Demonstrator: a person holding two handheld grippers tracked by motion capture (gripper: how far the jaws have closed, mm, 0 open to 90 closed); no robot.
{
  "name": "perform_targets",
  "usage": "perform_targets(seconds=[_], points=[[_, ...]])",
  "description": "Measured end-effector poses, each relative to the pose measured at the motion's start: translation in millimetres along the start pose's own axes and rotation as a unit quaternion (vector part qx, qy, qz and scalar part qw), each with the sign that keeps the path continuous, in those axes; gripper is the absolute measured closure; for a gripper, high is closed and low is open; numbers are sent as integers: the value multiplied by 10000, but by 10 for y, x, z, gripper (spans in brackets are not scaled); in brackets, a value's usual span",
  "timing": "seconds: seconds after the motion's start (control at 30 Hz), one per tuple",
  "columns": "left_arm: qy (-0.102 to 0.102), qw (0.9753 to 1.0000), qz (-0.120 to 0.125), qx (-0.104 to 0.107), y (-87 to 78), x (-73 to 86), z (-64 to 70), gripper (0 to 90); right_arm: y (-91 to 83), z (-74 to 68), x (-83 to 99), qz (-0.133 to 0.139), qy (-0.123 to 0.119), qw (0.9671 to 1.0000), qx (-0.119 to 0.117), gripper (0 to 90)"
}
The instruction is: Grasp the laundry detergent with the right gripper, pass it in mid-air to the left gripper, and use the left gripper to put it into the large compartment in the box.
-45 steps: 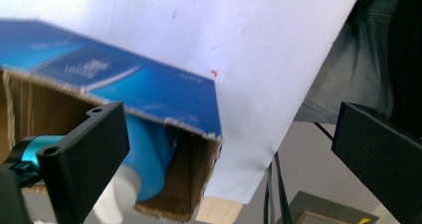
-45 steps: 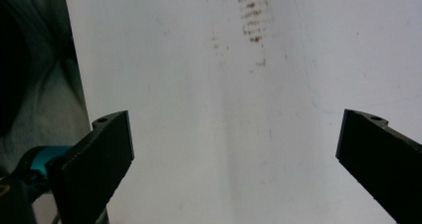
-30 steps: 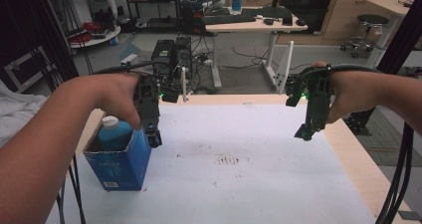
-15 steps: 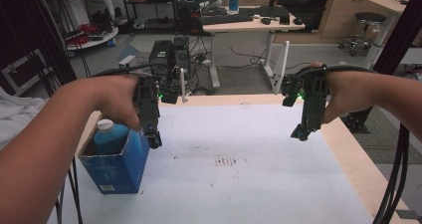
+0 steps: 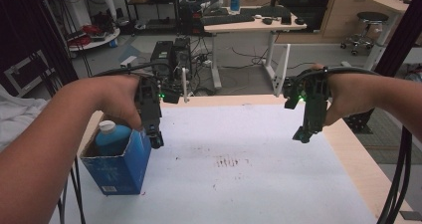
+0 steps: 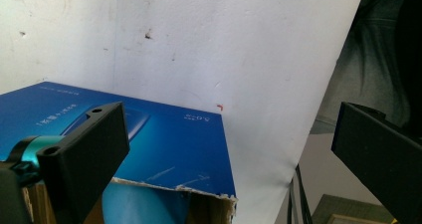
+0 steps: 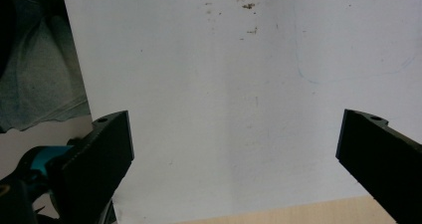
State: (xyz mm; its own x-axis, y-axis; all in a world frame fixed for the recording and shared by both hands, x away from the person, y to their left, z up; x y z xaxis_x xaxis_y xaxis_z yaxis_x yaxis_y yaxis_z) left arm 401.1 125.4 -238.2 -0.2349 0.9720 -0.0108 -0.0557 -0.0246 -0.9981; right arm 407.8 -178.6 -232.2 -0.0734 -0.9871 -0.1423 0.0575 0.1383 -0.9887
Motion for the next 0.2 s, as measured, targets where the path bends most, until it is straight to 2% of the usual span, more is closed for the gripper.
perform_targets(seconds=[0.2], points=[[-39, 10000, 20, -25, 36, -13, 5, 16, 33, -6, 13, 57, 51, 10000, -25, 7]])
Point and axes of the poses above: each handheld gripper's, and its own axes: y roughly forward along the jaws, x roughly out of its underside, z roughly to its right, the point moved 2 cm from there along y, roughly forward along the jaws
